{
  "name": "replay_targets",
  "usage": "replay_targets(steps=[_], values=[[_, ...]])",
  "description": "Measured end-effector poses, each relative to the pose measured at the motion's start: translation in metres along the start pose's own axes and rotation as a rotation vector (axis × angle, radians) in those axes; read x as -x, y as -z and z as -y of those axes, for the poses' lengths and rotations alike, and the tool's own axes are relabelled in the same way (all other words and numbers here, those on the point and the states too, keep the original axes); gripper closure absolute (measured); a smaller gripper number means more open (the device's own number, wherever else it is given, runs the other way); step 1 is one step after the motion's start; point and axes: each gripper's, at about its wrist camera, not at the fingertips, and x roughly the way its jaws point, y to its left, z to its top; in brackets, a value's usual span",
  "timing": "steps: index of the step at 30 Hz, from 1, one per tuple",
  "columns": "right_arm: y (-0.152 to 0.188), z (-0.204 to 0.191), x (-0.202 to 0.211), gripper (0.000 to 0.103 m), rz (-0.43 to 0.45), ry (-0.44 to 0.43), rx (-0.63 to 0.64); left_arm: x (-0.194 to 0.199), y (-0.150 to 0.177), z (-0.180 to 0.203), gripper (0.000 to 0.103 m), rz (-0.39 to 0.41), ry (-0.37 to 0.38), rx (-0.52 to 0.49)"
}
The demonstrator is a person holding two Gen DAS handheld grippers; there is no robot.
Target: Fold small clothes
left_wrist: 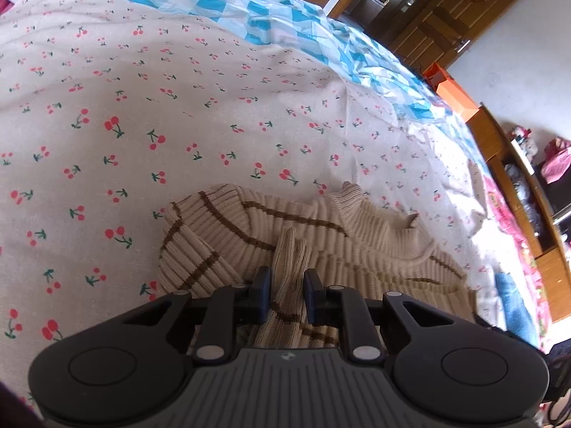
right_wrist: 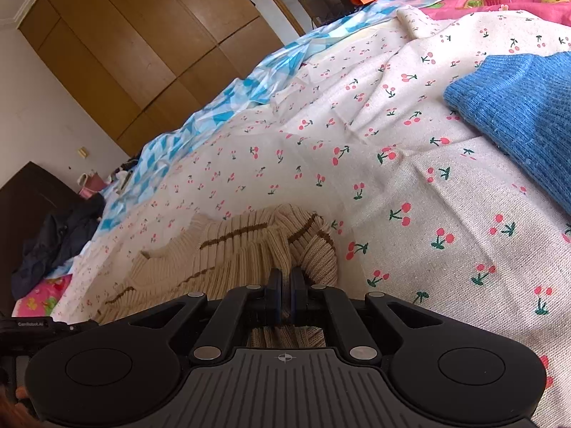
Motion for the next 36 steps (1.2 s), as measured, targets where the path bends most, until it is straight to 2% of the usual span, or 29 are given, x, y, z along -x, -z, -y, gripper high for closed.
replay_targets(steps=[3, 4, 6, 11, 17, 19, 21, 24, 28, 32, 36], values=[[0.000, 0.000, 0.000, 0.098, -0.001, -0.001, -0.001, -0.005, 0.000, -0.002, 0.082, -0.011, 0.016, 0.028], [0.000, 0.000, 0.000, 0.098, -0.001, -0.003, -0.004, -0.008, 0.000, -0.001, 0.086, -0.018, 0.005, 0.036], [-0.001, 0.001, 0.003, 0.098, 0.003, -0.012, -0.017, -0.010, 0.003, 0.003, 0.088, -0.011, -0.022, 0.030], [-0.009, -0.009, 0.022, 0.099, 0.070, -0.055, -0.013, 0.019, 0.005, 0.008, 0.090, 0.098, -0.001, 0.048], [-0.033, -0.048, 0.058, 0.099, 0.215, -0.139, 0.054, 0.065, -0.012, 0.007, 0.090, 0.235, 0.032, 0.073], [-0.042, -0.058, 0.059, 0.099, 0.244, -0.161, 0.055, 0.065, -0.019, 0.007, 0.090, 0.252, 0.044, 0.072], [-0.051, -0.062, 0.051, 0.099, 0.258, -0.132, 0.065, 0.055, -0.025, 0.005, 0.090, 0.243, 0.038, 0.070], [-0.046, -0.046, 0.022, 0.099, 0.183, -0.018, 0.044, 0.028, -0.021, -0.005, 0.090, 0.183, -0.025, 0.072], [-0.015, -0.011, -0.014, 0.099, 0.043, 0.124, 0.054, -0.003, 0.002, -0.023, 0.089, 0.115, -0.148, 0.058], [-0.011, -0.007, -0.024, 0.096, 0.026, 0.123, 0.087, -0.001, 0.006, -0.026, 0.086, 0.139, -0.139, 0.076], [-0.017, -0.016, -0.012, 0.093, 0.047, 0.104, 0.110, 0.015, 0.000, -0.018, 0.086, 0.176, -0.158, 0.052]])
